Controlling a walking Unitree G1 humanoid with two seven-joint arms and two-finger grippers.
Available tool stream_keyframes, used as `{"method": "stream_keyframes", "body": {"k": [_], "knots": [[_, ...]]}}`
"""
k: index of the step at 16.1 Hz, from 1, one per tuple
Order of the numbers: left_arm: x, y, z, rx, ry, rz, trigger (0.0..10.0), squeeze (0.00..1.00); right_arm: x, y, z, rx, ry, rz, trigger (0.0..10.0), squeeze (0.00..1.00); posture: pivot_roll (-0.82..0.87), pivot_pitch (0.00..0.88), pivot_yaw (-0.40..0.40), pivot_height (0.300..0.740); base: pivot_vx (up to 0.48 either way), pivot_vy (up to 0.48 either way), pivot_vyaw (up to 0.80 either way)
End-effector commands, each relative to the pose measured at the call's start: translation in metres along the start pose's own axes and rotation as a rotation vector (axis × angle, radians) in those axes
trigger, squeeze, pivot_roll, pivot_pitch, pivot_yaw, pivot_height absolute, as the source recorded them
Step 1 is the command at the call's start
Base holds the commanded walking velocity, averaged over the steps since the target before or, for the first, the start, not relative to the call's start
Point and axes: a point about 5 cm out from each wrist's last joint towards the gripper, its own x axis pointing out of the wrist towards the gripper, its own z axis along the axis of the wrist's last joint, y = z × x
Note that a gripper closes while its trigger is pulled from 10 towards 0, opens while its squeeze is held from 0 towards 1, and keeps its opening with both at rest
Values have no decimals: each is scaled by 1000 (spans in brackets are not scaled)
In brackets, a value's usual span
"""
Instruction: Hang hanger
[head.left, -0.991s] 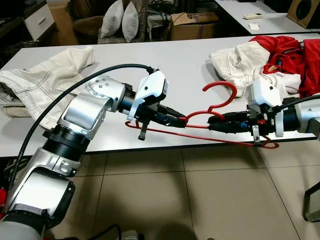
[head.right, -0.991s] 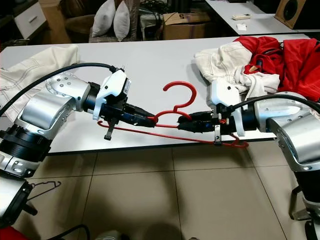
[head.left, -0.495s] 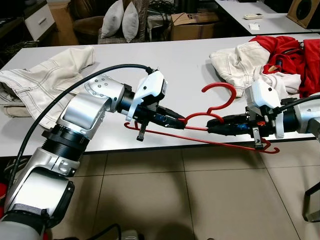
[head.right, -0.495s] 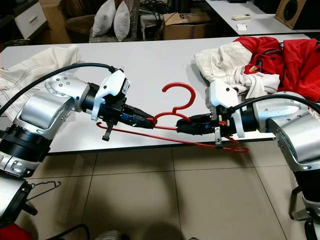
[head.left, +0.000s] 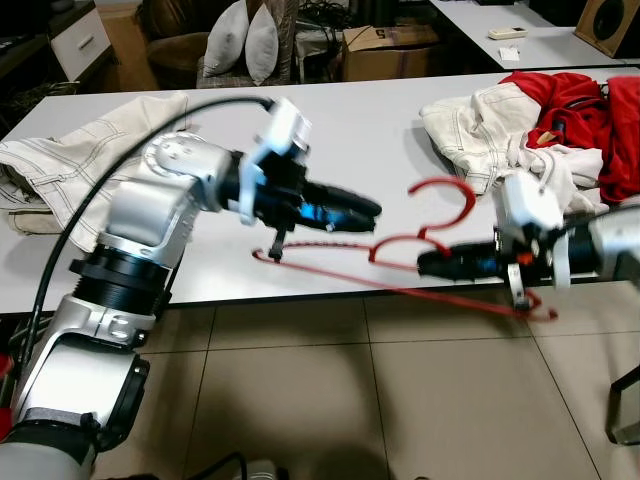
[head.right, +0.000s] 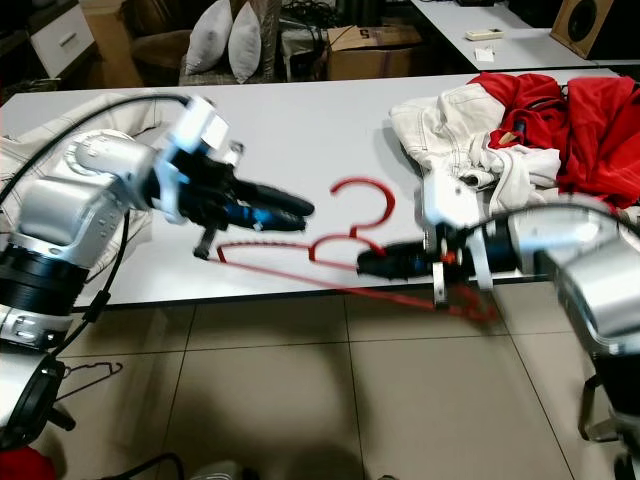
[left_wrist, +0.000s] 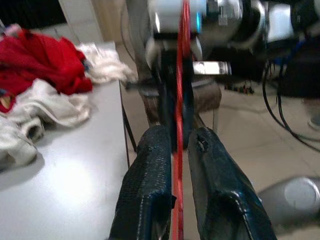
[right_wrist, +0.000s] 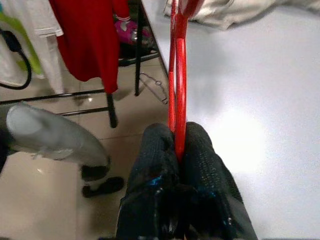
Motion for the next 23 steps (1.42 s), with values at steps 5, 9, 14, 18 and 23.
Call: {"method": "stream_keyframes", "body": {"k": [5, 9, 14, 18, 23], "knots": [[-34, 3, -15, -80, -4, 265, 10000, 0, -1, 17, -22, 74, -56, -180, 0, 0, -33, 0, 95, 740, 0, 0, 0], [-52, -4, -70, -115, 68, 758, 10000, 0, 2, 23, -41, 184, -154, -571, 0, 0, -11, 0, 57, 740, 0, 0, 0], [-49, -27, -110, -86, 119, 1183, 10000, 0, 19, 25, -46, 289, -240, -1022, 0, 0, -25, 0, 46, 740, 0, 0, 0], [-40, -38, -129, -169, 100, 1386, 10000, 0, 33, 20, -58, 261, -93, -1288, 10000, 0, -12, 0, 13, 740, 0, -216, 0], [-29, -29, -125, -161, 66, 1443, 10000, 0, 31, 15, -55, 288, -150, -1343, 10000, 0, -30, 0, 6, 740, 0, -431, 0]]}}
